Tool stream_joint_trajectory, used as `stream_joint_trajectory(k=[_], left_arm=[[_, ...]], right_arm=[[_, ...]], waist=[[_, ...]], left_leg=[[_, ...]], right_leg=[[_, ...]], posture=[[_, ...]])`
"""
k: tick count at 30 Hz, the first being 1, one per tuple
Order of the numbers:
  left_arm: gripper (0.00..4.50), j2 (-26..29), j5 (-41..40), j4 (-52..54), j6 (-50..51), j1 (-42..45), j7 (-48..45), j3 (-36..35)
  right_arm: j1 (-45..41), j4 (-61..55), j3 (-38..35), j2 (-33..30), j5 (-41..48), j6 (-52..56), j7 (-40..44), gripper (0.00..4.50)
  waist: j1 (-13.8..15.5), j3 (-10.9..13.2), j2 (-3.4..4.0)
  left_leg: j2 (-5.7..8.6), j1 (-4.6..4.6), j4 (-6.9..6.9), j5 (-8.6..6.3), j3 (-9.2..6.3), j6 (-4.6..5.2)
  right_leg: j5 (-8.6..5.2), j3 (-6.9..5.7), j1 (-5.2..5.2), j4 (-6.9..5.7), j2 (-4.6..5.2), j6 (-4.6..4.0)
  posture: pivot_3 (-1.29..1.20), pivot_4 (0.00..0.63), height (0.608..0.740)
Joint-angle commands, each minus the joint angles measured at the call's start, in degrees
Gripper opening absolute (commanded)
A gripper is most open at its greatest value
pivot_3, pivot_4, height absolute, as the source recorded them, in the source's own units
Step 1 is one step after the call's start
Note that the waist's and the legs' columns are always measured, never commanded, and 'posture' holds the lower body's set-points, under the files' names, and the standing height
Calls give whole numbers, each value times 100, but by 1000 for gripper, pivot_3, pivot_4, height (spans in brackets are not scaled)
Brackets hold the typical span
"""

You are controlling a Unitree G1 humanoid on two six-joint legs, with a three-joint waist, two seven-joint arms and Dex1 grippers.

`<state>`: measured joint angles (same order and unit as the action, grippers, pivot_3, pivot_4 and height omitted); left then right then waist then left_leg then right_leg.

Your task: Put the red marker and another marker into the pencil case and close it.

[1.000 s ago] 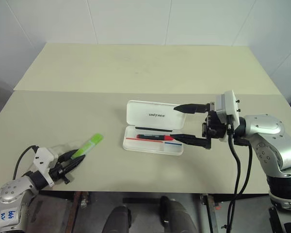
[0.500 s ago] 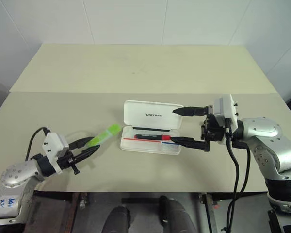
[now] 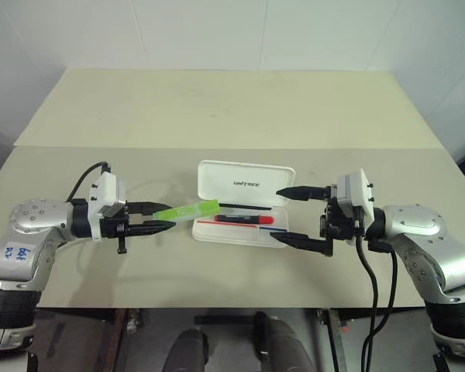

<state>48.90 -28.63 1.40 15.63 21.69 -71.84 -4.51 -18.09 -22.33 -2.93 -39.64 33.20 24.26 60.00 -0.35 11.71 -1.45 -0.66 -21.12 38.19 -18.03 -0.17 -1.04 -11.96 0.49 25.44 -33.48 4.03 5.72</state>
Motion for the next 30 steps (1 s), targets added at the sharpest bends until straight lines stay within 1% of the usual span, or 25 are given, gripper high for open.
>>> stream_joint_trajectory(k=[1, 6, 14, 26, 30], left_arm=[[1017, -177, 237, -369, -203, 441, -222, 301], [1017, -663, 704, -1054, -653, 912, -404, 829], [1017, -1257, 1195, -1801, -1215, 1296, -475, 1224], [1017, -1457, 1503, -2287, -1604, 1396, -695, 1367], [1017, -1584, 1635, -2728, -1869, 1516, -701, 1404]], right_arm=[[155, -389, -221, -42, 93, -14, -210, 4500], [490, -712, -453, -171, 185, 93, -406, 4500], [981, -1058, -819, -432, 323, 258, -536, 4500], [1150, -1343, -906, -440, 448, 353, -823, 4500], [1166, -1387, -891, -428, 467, 355, -914, 4500]], waist=[[23, 0, 0], [36, 0, 0], [39, 0, -2], [30, 0, -2], [39, 0, -2]], left_leg=[[-1, 0, 0, 0, -1, 0], [0, -2, 5, 0, -3, 0], [0, -3, 10, 0, -3, 0], [-1, 1, 24, 0, -4, 1], [-1, 0, 25, 1, -4, 1]], right_leg=[[-1, -1, 0, -1, -3, -2], [-1, 0, 0, 3, -5, -2], [0, 2, 0, 5, -6, 0], [-2, 9, 0, -1, -10, -3], [-1, 8, 0, -2, -10, -3]], posture=[[0, 150, 740], [0, 150, 740], [0, 150, 740], [0, 150, 740], [0, 150, 740]])
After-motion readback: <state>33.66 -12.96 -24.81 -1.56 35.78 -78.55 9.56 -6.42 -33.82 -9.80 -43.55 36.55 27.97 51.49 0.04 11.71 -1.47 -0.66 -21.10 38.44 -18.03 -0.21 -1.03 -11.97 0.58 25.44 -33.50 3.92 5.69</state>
